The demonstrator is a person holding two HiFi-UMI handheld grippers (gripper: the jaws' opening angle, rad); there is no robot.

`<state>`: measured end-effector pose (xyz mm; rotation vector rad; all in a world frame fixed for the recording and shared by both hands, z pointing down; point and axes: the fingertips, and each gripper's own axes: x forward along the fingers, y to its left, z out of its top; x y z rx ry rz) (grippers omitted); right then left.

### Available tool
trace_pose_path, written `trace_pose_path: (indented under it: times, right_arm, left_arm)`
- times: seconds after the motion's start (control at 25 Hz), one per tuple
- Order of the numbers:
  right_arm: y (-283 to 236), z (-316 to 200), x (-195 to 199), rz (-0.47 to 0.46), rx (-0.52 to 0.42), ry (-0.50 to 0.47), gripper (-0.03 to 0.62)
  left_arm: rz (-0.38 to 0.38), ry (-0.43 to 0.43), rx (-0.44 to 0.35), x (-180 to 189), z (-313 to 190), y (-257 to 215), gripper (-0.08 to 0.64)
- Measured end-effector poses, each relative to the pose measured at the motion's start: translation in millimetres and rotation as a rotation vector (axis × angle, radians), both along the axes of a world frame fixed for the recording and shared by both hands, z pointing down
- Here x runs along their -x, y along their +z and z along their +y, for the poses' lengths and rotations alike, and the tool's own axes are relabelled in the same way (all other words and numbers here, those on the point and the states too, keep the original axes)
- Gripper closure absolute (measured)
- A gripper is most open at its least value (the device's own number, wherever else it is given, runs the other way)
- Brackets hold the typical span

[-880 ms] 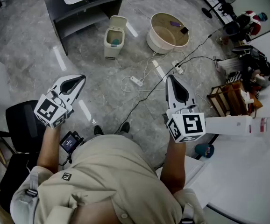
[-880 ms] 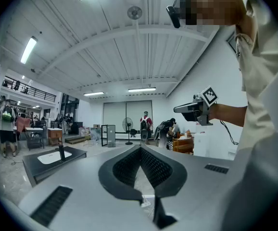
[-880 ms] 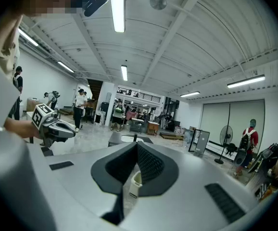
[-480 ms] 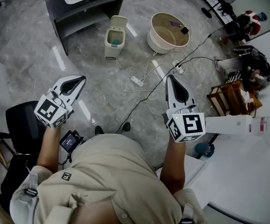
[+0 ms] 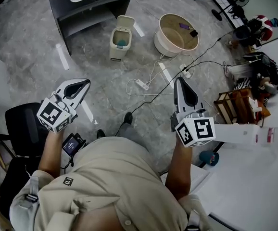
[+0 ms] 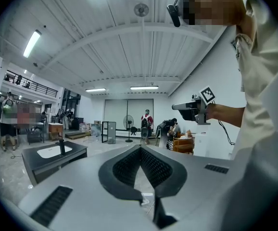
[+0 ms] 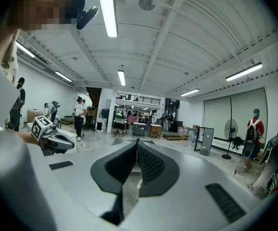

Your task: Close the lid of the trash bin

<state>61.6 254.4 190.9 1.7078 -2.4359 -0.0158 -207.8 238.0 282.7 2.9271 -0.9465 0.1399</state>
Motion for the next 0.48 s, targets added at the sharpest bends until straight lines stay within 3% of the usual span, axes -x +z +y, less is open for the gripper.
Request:
trace_pose_path:
  times: [0.24, 0.48]
  right_arm:
    - [9.8, -53.2, -33.2, -0.027, 0.011, -0.013, 0.566]
    - [11.0, -132.7, -99.0, -0.047, 0.013, -0.019, 0.566]
  left_arm:
    - [-0.043, -0.048, 0.002, -10.1, -32.4, 11.5, 0.546]
    - [-0.069, -0.123, 0.031, -48.6, -84.1, 4.5, 0.546]
